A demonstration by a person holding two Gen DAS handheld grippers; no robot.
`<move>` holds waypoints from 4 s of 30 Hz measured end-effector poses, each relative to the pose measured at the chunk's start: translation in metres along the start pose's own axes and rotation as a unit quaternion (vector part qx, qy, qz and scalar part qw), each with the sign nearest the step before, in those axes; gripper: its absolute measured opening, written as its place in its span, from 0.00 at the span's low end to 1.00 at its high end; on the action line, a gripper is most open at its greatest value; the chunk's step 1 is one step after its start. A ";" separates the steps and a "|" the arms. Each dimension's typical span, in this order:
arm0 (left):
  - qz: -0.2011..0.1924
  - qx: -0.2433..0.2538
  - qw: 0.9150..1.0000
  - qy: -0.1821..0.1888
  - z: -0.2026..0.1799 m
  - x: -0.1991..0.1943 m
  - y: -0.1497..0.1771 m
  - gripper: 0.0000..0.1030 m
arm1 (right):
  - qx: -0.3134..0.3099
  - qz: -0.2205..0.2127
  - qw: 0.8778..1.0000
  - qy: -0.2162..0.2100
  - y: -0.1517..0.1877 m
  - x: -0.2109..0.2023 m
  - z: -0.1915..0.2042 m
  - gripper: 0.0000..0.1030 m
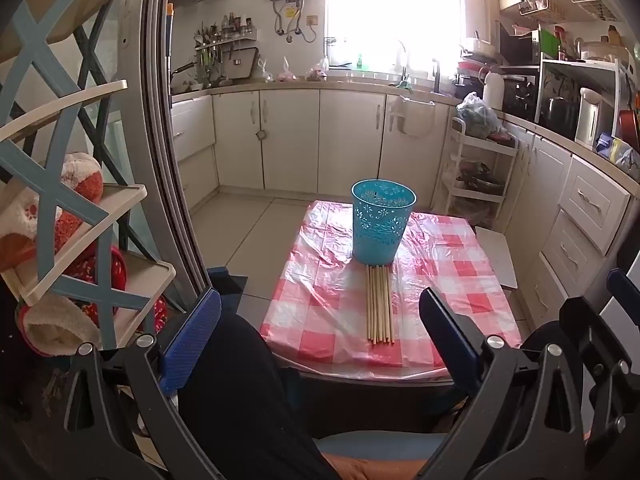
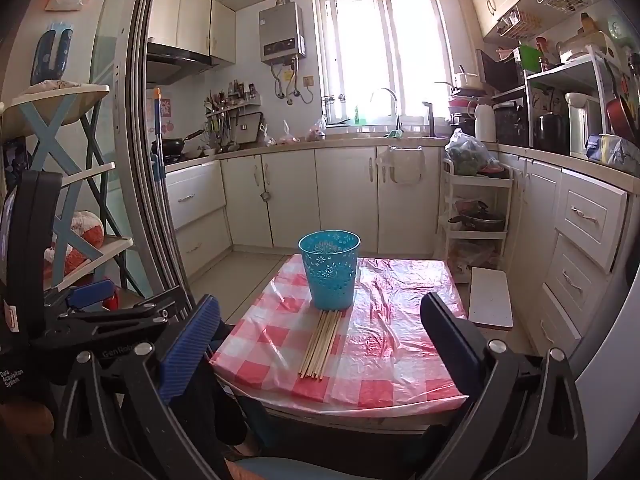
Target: Organize utensils
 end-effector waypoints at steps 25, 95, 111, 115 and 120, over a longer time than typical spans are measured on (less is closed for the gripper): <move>0.004 0.005 1.000 0.006 0.029 -0.007 0.001 0.93 | 0.005 0.009 1.000 -0.006 0.004 0.005 -0.001 0.94; 0.268 0.052 0.961 -0.043 -0.018 0.390 0.076 0.88 | -0.023 0.341 0.936 -0.090 0.145 0.361 -0.071 0.08; 0.276 0.081 0.958 -0.016 -0.042 0.414 0.078 0.61 | 0.047 0.311 0.938 -0.143 0.153 0.360 -0.058 0.09; 0.284 0.067 0.956 0.012 -0.042 0.418 0.076 0.52 | 0.055 0.308 0.939 -0.145 0.153 0.361 -0.060 0.09; 0.282 0.067 0.957 0.003 -0.036 0.421 0.070 0.48 | 0.060 0.304 0.940 -0.144 0.153 0.362 -0.062 0.09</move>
Point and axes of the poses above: each gripper's, at about its wrist camera, not at the fingertips, and x roughly the way its jaws point, z to its left, y to its underside, the point moved 6 cm from there along x, roughly the way its jaws point, and after that the axes turned 12 degrees about -x, right-handed, at the moved point
